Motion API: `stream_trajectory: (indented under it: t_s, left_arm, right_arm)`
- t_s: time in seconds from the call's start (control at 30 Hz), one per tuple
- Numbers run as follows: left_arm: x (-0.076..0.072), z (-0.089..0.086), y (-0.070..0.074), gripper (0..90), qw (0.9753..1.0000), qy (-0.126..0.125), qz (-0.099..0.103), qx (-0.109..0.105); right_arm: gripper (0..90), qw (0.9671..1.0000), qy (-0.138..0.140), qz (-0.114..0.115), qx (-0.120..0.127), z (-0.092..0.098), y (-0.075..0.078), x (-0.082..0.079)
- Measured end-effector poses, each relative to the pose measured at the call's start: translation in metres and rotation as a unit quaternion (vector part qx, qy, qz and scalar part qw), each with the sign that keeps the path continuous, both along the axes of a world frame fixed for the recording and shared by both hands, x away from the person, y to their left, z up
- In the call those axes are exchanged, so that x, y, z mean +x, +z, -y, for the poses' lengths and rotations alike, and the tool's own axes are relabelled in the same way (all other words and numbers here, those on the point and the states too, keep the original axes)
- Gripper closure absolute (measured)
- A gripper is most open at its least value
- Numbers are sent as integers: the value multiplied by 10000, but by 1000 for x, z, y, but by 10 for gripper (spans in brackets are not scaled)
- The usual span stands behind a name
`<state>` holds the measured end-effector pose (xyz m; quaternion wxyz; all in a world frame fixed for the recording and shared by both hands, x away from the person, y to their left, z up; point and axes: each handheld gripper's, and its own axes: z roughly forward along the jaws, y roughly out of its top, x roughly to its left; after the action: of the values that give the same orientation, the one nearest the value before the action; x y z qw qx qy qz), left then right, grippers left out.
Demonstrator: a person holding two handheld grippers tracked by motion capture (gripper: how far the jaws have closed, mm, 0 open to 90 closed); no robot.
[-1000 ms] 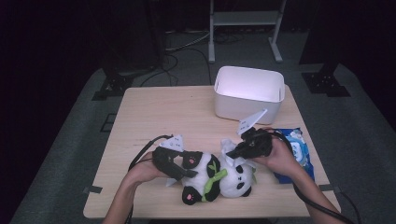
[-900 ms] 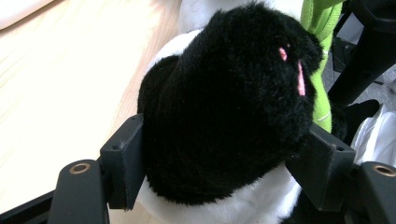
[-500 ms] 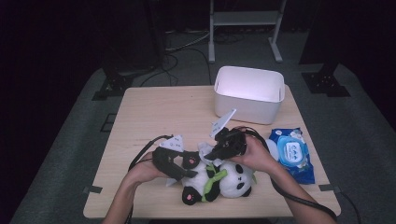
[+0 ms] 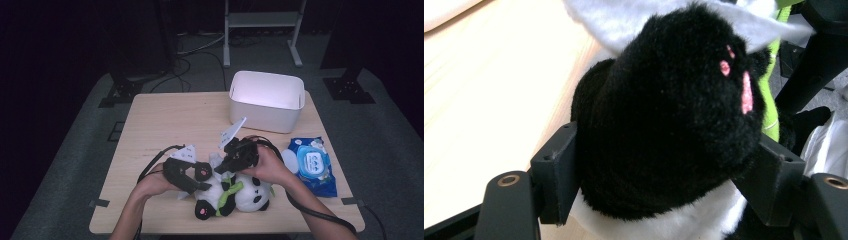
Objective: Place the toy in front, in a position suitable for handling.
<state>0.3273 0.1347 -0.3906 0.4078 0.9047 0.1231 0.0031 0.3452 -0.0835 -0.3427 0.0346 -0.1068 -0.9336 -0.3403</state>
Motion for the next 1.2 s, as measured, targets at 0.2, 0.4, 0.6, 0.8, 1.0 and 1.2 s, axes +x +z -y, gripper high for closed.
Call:
stream_trajectory:
  t_s: [0.2,0.4,0.6,0.8,1.0,1.2]
  left_arm:
    - [0,0,0,265,10000,8,-1,-4]
    - [0,0,-1,265,10000,6,-9,-22]
    - [1,-1,-2,265,10000,40,-55,-38]
    - [3,-1,-2,265,10000,64,-55,-24]
    - [4,-2,-3,263,9999,84,-72,-39]
    - [4,-2,-4,262,9999,82,-70,-51]
  right_arm:
    - [839,9997,-248,-11,-76,24,-2,2]
    - [838,9985,-546,-88,45,55,-6,-1]
    - [838,9967,-757,-22,278,84,-6,-9]
    - [837,9940,-1036,-86,330,112,-16,-17]
    - [837,9910,-1254,-195,427,135,-33,-21]
    - [836,9890,-1367,-308,475,146,-44,-24]
